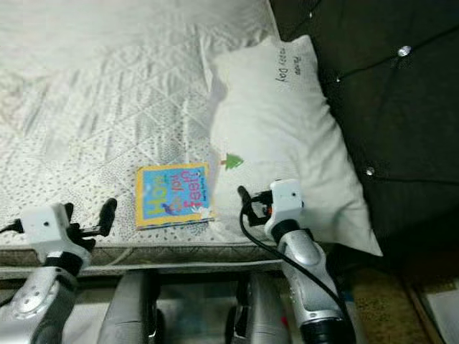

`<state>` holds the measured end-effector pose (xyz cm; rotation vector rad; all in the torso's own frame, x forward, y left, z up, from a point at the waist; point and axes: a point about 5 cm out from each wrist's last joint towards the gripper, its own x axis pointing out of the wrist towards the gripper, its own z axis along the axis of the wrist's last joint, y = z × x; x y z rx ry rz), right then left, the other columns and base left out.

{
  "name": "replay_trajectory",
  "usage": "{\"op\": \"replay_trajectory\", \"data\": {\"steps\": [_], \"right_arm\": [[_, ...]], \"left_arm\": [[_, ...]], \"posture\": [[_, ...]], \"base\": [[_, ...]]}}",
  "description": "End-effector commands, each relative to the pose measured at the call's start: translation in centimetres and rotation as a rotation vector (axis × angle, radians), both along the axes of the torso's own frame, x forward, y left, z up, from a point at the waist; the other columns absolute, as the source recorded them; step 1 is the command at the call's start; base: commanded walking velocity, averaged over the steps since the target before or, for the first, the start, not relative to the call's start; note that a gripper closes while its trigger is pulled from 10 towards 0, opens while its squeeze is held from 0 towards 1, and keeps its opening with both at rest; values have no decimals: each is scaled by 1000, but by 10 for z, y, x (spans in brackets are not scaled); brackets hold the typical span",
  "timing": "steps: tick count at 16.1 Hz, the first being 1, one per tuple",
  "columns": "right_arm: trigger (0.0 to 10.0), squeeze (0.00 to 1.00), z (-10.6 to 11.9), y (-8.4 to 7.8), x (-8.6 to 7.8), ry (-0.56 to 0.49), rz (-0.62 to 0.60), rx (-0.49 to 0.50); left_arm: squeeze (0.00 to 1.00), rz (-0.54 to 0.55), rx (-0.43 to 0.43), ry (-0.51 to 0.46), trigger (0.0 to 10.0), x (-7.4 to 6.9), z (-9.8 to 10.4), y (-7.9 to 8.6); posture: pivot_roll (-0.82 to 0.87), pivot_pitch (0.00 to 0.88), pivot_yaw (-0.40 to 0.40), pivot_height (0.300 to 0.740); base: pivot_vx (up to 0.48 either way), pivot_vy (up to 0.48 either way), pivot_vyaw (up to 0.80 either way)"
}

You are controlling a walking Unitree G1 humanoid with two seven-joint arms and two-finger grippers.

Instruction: Clean up the room

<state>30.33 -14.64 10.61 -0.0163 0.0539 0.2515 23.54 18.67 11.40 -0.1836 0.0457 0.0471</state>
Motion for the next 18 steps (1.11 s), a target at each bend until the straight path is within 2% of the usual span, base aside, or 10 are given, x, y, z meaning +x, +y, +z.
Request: {"op": "replay_trajectory", "data": {"steps": [1,6,11,13,16,18], "right_arm": [[10000,0,-5,-9,-4,22,-26,0],[10000,0,-4,-8,-5,21,-9,2],[10000,0,-2,-18,0,34,-5,-33],[10000,0,2,-22,0,13,-1,-85],[10000,0,0,-23,-4,26,0,-73],[10000,0,-1,-26,-6,36,-9,-71]], "left_arm": [[0,-7,6,19,10000,-1,-2,-2],[0,-4,7,16,10000,-1,0,-2],[0,43,-7,19,10000,10,8,14],[0,121,-56,44,10000,10,4,26],[0,140,-78,56,10000,8,2,23],[0,120,-130,119,10000,10,-7,19]], "posture": [[34,234,-74,583],[30,252,-79,528],[27,293,-96,528],[14,317,-100,528],[4,340,-107,528],[-6,355,-111,528]], "base": [[0,0,0],[0,0,0],[0,0,0],[0,0,400],[0,0,794],[0,0,0]]}}
